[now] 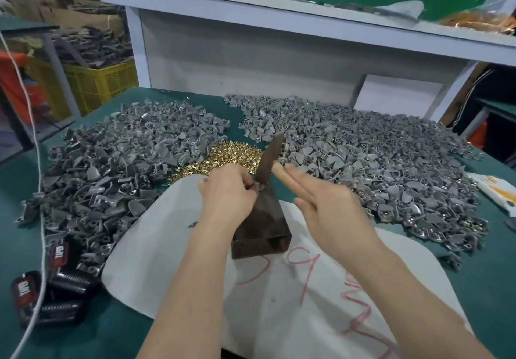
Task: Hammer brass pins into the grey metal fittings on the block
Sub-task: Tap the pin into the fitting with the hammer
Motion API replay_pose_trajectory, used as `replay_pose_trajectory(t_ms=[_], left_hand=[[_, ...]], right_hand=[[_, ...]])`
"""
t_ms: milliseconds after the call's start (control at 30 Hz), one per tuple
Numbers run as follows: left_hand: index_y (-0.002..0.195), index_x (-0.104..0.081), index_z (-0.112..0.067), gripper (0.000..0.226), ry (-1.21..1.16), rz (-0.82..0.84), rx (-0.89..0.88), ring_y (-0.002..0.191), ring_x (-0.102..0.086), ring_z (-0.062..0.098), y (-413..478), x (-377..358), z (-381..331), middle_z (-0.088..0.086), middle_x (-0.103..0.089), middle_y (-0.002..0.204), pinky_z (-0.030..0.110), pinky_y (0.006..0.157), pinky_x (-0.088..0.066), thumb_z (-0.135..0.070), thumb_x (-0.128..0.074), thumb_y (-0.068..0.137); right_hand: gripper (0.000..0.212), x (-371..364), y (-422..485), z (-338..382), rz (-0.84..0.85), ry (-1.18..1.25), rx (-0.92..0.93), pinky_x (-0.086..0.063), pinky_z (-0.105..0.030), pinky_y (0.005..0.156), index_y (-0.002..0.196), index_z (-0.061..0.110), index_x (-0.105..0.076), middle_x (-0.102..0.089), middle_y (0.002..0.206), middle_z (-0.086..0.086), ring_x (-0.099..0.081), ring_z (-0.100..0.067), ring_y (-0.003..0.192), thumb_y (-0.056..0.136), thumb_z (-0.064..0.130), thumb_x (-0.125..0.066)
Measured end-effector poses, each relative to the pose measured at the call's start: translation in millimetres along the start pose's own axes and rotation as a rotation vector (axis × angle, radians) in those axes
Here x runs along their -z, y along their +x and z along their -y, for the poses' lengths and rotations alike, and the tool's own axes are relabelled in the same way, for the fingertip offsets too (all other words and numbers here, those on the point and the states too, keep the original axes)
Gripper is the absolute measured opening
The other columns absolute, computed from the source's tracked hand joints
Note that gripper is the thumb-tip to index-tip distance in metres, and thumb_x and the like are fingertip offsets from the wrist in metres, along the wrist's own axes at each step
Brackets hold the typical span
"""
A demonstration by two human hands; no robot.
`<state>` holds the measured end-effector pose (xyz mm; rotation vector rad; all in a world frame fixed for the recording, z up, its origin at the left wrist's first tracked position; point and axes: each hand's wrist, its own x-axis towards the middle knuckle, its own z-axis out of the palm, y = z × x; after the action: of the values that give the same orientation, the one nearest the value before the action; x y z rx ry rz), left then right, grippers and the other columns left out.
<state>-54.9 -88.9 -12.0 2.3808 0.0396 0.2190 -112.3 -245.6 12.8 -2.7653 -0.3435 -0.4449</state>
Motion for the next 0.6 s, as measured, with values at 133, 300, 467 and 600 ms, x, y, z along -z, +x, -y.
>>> replay_pose_trajectory(t_ms=[133, 300, 467, 600], left_hand=[[0.071, -0.059, -0.030, 0.018, 0.001, 0.001, -0.017, 0.100, -0.059, 0.024, 0.0, -0.9, 0.7, -0.004, -0.067, 0.088, 0.038, 0.091, -0.043, -0.022, -0.067, 0.085], [0.074, -0.063, -0.029, 0.013, 0.004, -0.005, 0.002, 0.098, -0.059, 0.023, 0.8, -1.0, 1.0, -0.007, -0.064, 0.082, 0.038, 0.091, -0.043, -0.024, -0.067, 0.084], [0.067, -0.059, -0.028, 0.020, -0.002, -0.038, -0.039, 0.096, -0.059, 0.024, 1.4, -2.7, 2.9, -0.007, -0.059, 0.078, 0.036, 0.086, -0.042, -0.020, -0.068, 0.084], [0.073, -0.064, -0.029, 0.013, 0.003, -0.025, -0.013, 0.098, -0.058, 0.023, 0.9, -2.0, 2.0, -0.009, -0.060, 0.079, 0.037, 0.088, -0.041, -0.023, -0.068, 0.083]], right_hand=[[0.064, 5.4, 3.1, 0.5, -0.192, 0.100, 0.012, -0.046, -0.024, 0.095, 0.131, 0.061, -0.031, -0.050, 0.133, 0.025, -0.058, -0.001, 0.107, 0.093, 0.014, -0.053], [0.060, -6.4, -0.3, 0.6, -0.025, 0.053, 0.003, -0.047, -0.030, 0.095, 0.136, 0.052, -0.035, -0.058, 0.130, 0.014, -0.061, -0.012, 0.106, 0.093, 0.015, -0.054], [0.065, 5.3, 6.3, -1.3, -0.250, 0.112, 0.022, -0.048, -0.028, 0.094, 0.133, 0.057, -0.027, -0.049, 0.132, 0.026, -0.059, -0.006, 0.110, 0.093, 0.013, -0.054], [0.059, -5.8, -3.0, 2.5, -0.024, -0.026, -0.043, -0.047, -0.027, 0.082, 0.138, 0.051, -0.034, -0.063, 0.122, 0.012, -0.063, -0.016, 0.096, 0.092, 0.019, -0.055]])
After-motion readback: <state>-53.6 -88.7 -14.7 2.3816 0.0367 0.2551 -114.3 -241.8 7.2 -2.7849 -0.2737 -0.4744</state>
